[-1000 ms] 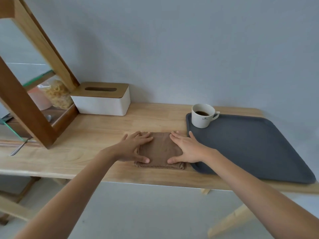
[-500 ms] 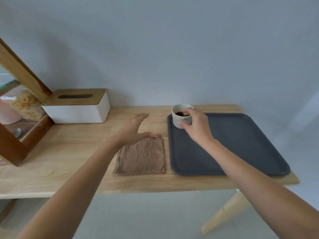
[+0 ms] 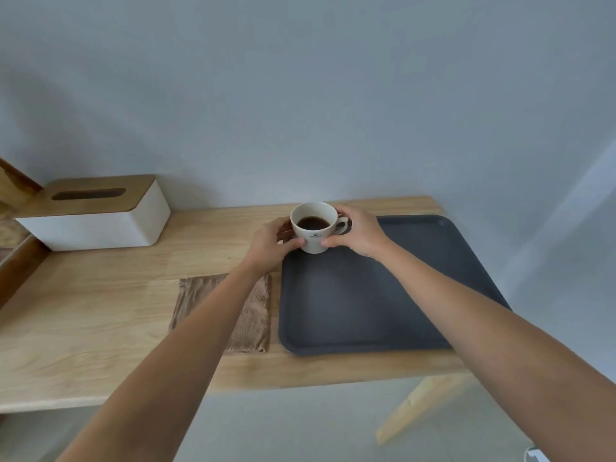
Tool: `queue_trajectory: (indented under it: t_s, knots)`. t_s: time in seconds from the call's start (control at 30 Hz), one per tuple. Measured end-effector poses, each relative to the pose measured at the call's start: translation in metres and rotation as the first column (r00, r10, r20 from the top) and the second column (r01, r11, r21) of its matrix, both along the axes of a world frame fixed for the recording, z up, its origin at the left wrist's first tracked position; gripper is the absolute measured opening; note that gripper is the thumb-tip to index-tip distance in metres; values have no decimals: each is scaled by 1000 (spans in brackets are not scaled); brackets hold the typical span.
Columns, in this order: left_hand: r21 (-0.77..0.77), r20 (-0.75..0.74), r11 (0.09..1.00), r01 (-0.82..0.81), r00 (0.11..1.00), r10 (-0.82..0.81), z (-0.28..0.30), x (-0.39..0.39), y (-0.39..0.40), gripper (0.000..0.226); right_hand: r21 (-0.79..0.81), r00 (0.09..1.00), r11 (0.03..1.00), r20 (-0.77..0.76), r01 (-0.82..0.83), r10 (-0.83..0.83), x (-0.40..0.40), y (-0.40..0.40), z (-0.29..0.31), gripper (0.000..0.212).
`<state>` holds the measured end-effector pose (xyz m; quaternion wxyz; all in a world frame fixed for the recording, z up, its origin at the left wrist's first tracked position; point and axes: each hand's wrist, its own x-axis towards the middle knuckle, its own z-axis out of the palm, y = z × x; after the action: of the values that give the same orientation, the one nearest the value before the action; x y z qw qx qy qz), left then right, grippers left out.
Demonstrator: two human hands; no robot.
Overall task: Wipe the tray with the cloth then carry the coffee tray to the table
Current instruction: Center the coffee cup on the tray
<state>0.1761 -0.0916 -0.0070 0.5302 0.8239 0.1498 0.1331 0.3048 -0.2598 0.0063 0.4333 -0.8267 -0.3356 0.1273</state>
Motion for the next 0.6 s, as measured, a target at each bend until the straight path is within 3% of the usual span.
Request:
queue_trajectory:
  t_s: [0.6]
  knots:
    - [-21,84,1000,-16,996,18,0,17,-113,51,-56,994,997,92,-51,56,15,-128,22,62]
